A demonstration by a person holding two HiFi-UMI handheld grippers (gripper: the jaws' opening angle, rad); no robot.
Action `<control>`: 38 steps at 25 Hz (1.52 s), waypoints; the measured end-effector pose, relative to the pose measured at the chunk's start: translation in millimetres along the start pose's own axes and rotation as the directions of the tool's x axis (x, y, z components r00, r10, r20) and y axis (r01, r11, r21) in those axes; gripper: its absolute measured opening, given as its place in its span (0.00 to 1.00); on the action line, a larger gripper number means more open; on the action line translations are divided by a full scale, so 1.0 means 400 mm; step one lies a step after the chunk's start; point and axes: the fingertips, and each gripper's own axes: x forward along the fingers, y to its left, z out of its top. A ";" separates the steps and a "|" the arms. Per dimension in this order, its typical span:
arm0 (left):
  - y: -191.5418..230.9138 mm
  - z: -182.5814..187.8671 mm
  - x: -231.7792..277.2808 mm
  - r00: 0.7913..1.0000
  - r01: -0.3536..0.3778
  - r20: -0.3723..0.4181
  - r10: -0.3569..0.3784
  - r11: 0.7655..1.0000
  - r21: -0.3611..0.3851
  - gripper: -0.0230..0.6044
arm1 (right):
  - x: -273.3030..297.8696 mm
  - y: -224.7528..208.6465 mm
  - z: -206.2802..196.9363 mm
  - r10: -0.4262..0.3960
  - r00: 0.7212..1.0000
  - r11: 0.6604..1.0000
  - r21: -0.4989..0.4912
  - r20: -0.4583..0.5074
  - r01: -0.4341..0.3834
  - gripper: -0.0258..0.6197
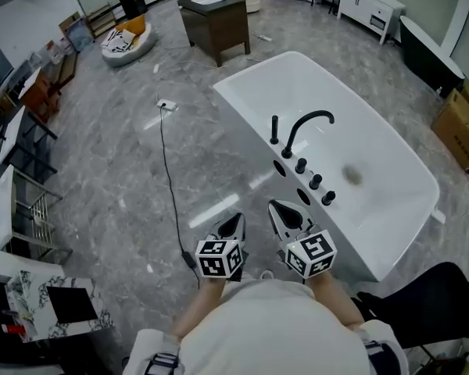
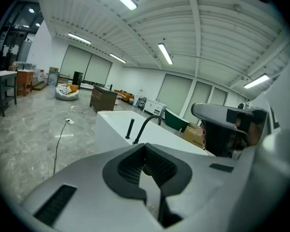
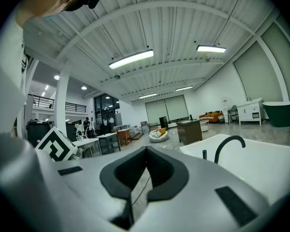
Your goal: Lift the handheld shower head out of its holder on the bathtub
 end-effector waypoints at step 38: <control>0.154 0.148 0.238 0.999 0.040 -0.023 -0.040 0.999 -0.030 0.07 | 0.245 -0.191 0.062 -0.072 0.997 0.997 0.040 0.001 0.072 0.07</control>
